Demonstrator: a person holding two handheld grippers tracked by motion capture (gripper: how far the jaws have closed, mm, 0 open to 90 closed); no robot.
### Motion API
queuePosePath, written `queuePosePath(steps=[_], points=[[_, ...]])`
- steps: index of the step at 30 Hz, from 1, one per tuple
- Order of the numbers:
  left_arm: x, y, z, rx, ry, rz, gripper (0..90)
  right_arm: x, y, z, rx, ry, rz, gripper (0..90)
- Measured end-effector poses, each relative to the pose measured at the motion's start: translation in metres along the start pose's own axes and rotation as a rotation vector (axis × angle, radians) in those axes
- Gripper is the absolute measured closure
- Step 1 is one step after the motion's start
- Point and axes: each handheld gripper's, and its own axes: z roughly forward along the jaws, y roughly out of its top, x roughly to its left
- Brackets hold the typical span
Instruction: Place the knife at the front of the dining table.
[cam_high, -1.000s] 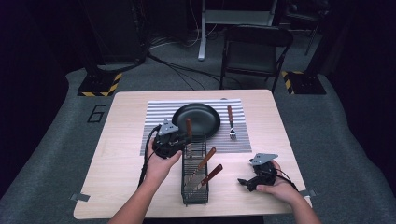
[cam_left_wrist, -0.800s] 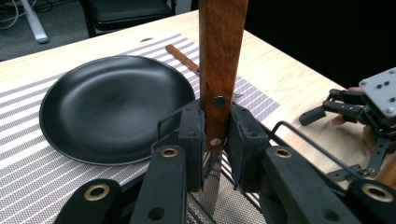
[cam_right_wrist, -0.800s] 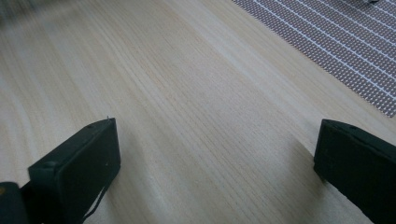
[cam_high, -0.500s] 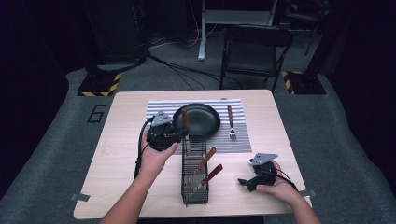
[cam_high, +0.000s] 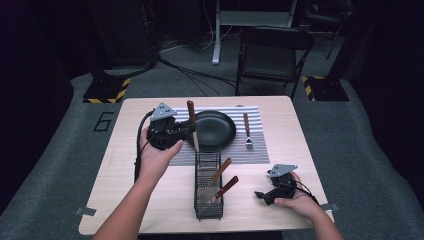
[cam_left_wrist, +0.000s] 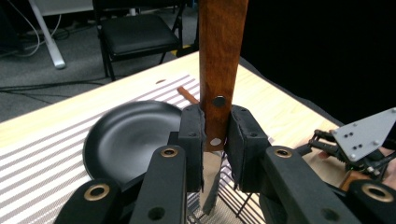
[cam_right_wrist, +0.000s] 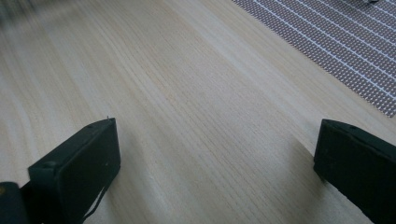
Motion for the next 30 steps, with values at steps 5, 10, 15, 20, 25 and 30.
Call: queuePosePath(steps=[5,10,15,20,25,30], points=[[0.006,0.007,-0.010,-0.021,0.023,-0.004,76.7,0.000,0.000,0.000,0.000,0.000,-0.003,0.0],[0.021,0.004,-0.010,-0.016,0.062,-0.027,76.7,0.000,0.000,0.000,0.000,0.000,0.000,0.0],[0.039,-0.006,-0.006,-0.002,0.099,-0.063,76.7,0.000,0.000,0.000,0.000,-0.001,0.001,0.0],[0.064,-0.027,0.004,0.026,0.170,-0.120,76.7,-0.001,0.000,0.000,-0.005,-0.001,-0.007,0.0],[0.079,-0.043,0.011,0.043,0.220,-0.148,76.8,0.000,0.000,0.000,-0.001,-0.001,-0.002,0.0],[0.091,-0.058,0.019,0.088,0.267,-0.163,76.8,0.000,0.000,0.000,0.000,0.000,0.001,0.0]])
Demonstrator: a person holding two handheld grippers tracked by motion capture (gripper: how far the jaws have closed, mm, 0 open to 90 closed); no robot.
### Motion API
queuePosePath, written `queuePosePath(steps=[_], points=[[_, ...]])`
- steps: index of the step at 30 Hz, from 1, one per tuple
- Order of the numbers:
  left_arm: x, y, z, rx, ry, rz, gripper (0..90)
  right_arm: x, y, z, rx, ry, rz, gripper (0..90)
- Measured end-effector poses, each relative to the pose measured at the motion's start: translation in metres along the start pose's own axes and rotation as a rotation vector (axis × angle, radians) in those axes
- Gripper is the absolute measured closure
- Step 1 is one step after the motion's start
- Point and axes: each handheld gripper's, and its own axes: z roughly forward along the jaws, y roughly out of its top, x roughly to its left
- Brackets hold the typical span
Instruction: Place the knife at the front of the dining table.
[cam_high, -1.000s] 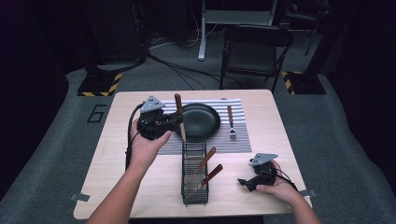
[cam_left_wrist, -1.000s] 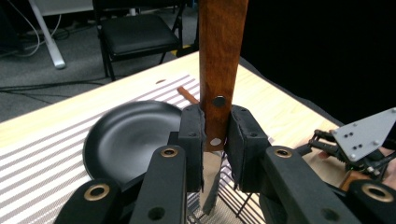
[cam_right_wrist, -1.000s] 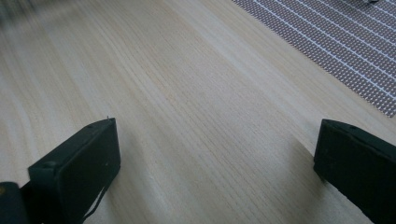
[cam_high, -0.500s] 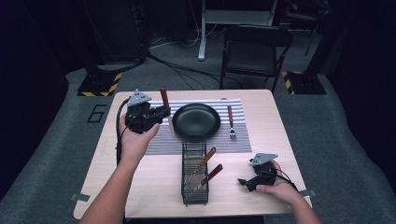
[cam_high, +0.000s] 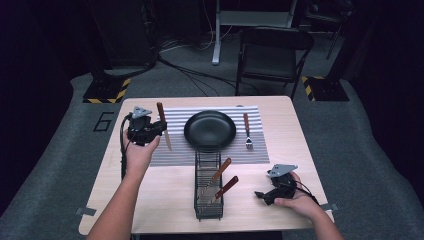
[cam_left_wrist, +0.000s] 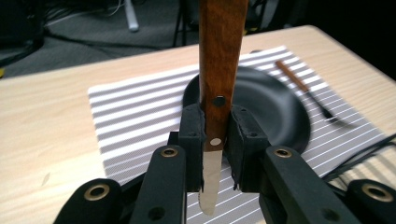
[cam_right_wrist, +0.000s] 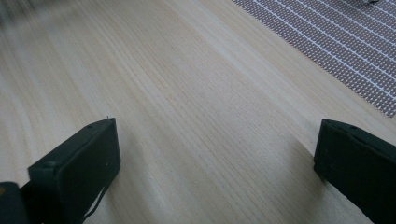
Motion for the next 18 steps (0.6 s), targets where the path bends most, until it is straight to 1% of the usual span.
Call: queuePosePath(steps=[2,3,6,7,10,11,14,17,18], points=[[0.005,-0.006,0.006,0.022,0.014,-0.011,76.8,0.000,0.000,0.000,0.000,0.000,0.000,0.0],[0.005,-0.006,0.006,0.022,0.014,-0.011,76.8,0.000,0.000,0.000,0.000,0.000,0.000,0.0],[0.009,-0.010,0.012,0.038,0.034,-0.016,76.8,0.000,0.000,0.000,0.000,0.000,0.000,0.0],[0.009,-0.010,0.012,0.038,0.034,-0.016,76.8,0.000,0.000,0.000,0.000,0.000,0.000,0.0],[0.012,-0.012,0.021,0.061,0.049,-0.008,76.8,0.000,0.000,0.000,0.000,0.000,0.000,0.0],[0.014,-0.013,0.025,0.071,0.051,-0.008,76.8,0.000,0.000,0.000,0.000,0.000,0.000,0.0],[0.020,-0.015,0.036,0.109,0.051,-0.024,76.8,0.000,0.000,0.000,0.000,0.000,0.000,0.0],[0.021,-0.017,0.041,0.121,0.053,-0.034,76.8,0.000,0.000,0.000,0.000,0.000,0.000,0.0],[0.022,-0.017,0.043,0.129,0.056,-0.031,76.8,0.000,0.000,0.000,0.000,0.000,0.000,0.0]])
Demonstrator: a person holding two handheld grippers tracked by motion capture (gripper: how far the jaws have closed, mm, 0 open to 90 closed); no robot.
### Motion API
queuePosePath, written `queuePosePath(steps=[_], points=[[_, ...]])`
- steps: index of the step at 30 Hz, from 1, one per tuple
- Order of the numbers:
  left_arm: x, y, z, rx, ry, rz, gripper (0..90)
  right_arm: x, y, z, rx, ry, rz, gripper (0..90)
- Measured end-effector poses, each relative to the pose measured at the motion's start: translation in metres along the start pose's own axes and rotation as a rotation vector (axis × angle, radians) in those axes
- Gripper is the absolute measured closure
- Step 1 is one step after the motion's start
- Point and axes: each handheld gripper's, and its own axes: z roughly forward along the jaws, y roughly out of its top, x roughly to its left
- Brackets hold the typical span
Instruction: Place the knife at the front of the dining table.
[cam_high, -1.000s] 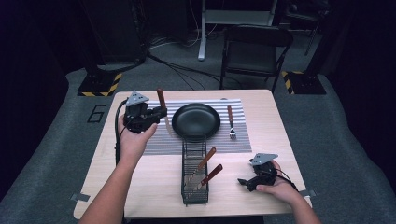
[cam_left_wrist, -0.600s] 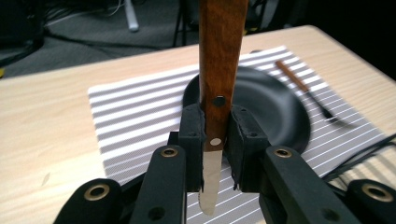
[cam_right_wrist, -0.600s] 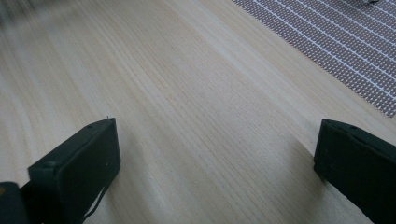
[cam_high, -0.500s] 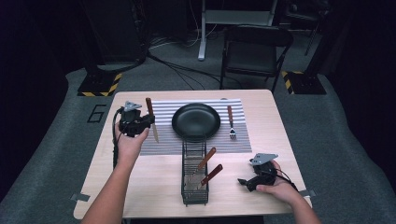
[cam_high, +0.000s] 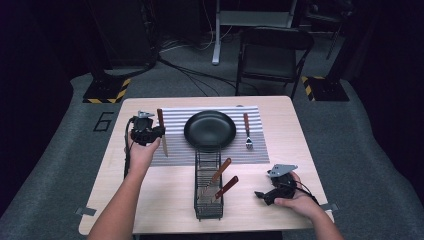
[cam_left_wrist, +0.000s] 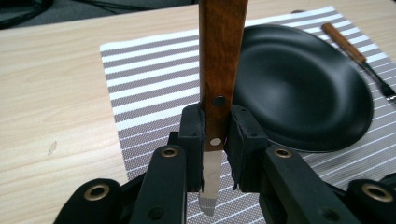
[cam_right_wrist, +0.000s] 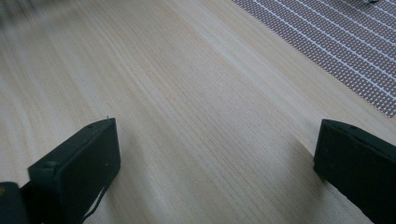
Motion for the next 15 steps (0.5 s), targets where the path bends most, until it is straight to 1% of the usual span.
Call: queuePosePath(steps=[2,6,8,9,10,11,12,14,15], points=[[0.000,0.000,0.007,0.010,0.005,-0.005,76.8,0.000,0.000,0.000,0.000,0.000,0.000,0.0],[0.002,0.001,0.013,0.006,0.008,-0.010,76.8,0.000,0.000,0.000,0.000,0.000,0.000,0.0],[0.003,0.001,0.017,-0.003,0.006,-0.027,76.8,0.000,0.000,0.000,-0.001,0.000,0.000,0.0],[0.005,0.002,0.019,0.000,0.003,-0.033,76.8,0.000,0.000,0.000,0.000,0.000,0.000,0.0],[0.007,0.004,0.022,0.008,0.003,-0.051,76.9,0.000,0.000,0.000,-0.001,0.000,-0.001,0.0],[0.007,0.004,0.022,0.008,0.003,-0.051,76.9,0.000,0.000,0.000,-0.001,0.000,-0.001,0.0],[0.009,0.006,0.025,0.021,-0.003,-0.057,76.9,0.000,0.000,0.000,0.000,0.000,0.000,0.0],[0.011,0.007,0.026,0.028,-0.006,-0.060,76.9,0.000,0.000,0.000,-0.001,0.000,0.000,0.0],[0.011,0.008,0.028,0.026,-0.007,-0.068,76.9,0.000,0.000,0.000,-0.001,0.000,0.000,0.0]])
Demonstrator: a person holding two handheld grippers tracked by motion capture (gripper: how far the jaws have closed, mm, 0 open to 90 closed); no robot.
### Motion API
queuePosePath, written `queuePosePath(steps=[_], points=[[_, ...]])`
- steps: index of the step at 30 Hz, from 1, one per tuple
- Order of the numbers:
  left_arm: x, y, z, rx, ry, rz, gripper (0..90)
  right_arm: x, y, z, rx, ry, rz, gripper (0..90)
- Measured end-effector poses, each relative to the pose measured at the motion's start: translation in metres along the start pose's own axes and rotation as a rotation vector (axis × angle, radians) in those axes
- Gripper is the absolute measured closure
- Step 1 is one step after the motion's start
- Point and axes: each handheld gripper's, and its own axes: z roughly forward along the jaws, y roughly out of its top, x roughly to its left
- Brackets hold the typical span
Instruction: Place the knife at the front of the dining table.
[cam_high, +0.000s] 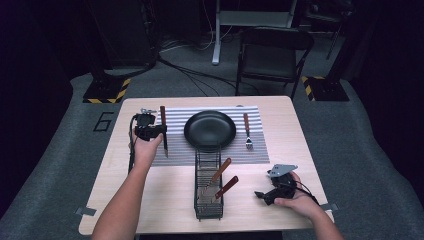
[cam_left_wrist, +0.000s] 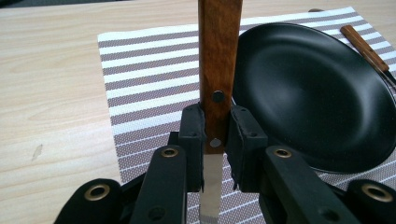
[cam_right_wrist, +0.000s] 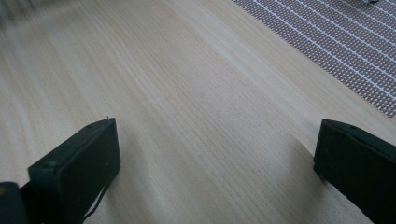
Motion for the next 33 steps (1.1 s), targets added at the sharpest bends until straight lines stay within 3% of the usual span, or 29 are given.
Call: queuePosePath(steps=[14,33], points=[[0.006,0.009,0.022,0.032,-0.002,-0.039,77.0,0.000,0.000,0.000,0.001,0.000,0.000,0.0],[0.020,0.006,0.056,0.043,0.002,-0.141,76.9,-0.001,0.000,0.000,-0.005,-0.001,-0.006,0.0]])
